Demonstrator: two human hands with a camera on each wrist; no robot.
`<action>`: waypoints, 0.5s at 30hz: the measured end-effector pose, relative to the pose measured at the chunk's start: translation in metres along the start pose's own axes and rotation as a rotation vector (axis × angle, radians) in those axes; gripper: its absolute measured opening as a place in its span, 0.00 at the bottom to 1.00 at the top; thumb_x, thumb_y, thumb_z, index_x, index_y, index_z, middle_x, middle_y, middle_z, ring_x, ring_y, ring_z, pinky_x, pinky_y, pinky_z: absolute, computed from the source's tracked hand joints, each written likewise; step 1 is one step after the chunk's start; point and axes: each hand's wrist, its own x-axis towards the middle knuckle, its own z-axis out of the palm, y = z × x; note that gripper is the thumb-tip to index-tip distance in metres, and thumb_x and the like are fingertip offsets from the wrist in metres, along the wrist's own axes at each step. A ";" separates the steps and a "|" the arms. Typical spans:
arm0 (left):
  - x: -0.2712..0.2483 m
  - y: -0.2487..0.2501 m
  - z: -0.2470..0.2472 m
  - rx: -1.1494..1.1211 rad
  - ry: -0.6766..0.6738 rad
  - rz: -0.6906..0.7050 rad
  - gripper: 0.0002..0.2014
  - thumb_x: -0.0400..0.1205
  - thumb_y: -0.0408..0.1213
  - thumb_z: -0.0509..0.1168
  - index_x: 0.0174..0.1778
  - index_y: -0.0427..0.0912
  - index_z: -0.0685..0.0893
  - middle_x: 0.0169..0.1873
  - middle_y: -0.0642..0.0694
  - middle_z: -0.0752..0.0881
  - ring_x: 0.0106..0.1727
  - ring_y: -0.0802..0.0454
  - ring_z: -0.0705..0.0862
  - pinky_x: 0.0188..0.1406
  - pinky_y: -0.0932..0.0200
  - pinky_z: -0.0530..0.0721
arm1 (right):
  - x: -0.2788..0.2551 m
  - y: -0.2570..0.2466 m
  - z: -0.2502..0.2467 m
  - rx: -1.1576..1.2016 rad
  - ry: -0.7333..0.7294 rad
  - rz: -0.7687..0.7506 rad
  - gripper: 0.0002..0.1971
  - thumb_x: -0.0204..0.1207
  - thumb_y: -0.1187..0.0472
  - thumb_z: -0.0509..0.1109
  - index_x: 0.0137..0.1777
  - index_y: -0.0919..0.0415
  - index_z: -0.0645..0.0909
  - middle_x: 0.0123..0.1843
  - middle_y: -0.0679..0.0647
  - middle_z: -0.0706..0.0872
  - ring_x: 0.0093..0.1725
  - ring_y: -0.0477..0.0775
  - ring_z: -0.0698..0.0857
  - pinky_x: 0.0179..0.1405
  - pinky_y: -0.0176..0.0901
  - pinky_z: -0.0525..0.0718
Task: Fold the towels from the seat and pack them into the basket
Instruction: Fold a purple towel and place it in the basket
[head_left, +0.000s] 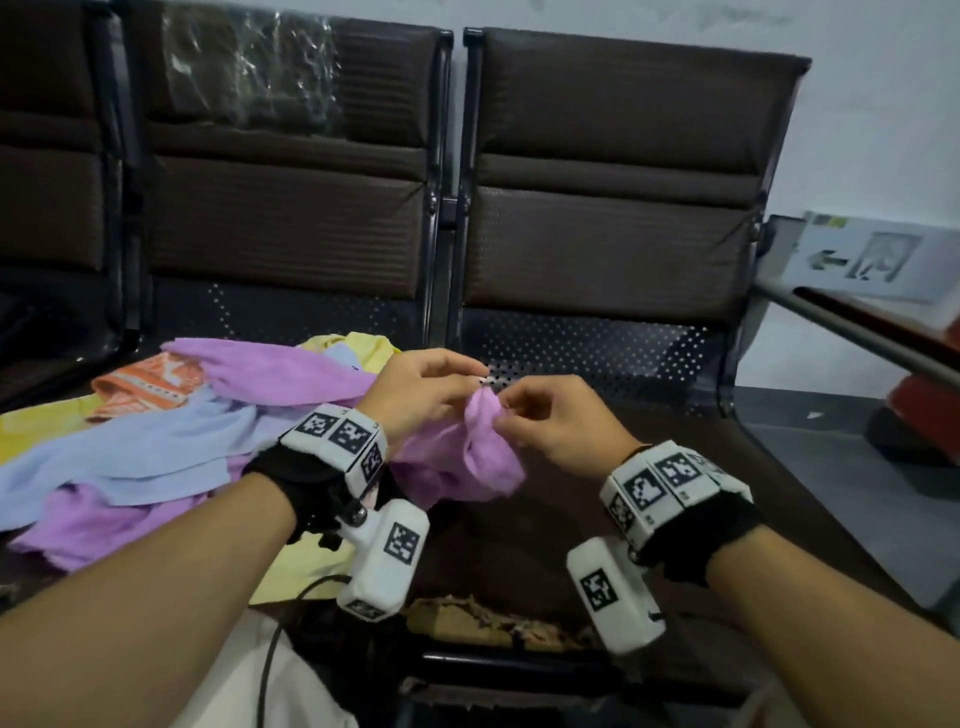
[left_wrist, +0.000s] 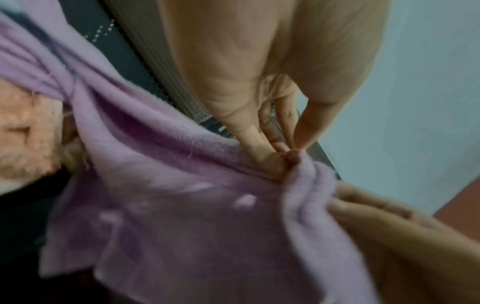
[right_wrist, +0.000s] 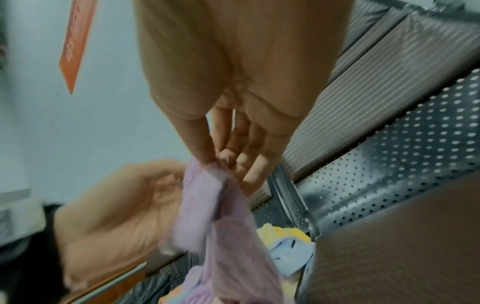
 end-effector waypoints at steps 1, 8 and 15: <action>0.003 -0.003 -0.002 0.044 -0.015 0.005 0.09 0.76 0.21 0.67 0.48 0.36 0.87 0.40 0.42 0.88 0.43 0.50 0.86 0.48 0.59 0.85 | 0.002 0.003 -0.007 0.020 -0.029 0.004 0.04 0.73 0.67 0.74 0.46 0.62 0.88 0.39 0.54 0.89 0.38 0.45 0.85 0.42 0.40 0.84; 0.016 -0.025 -0.018 0.881 -0.095 0.346 0.09 0.73 0.26 0.71 0.48 0.36 0.87 0.42 0.44 0.84 0.45 0.50 0.80 0.44 0.70 0.74 | 0.012 0.020 -0.037 0.224 0.054 -0.044 0.13 0.73 0.73 0.69 0.36 0.55 0.88 0.31 0.44 0.88 0.32 0.37 0.82 0.34 0.28 0.79; 0.027 -0.016 -0.030 0.972 -0.029 0.223 0.08 0.74 0.25 0.64 0.32 0.41 0.81 0.28 0.49 0.79 0.35 0.51 0.75 0.31 0.62 0.65 | 0.017 0.051 -0.068 0.283 0.321 0.023 0.18 0.72 0.80 0.62 0.37 0.55 0.84 0.30 0.47 0.86 0.25 0.36 0.79 0.25 0.26 0.76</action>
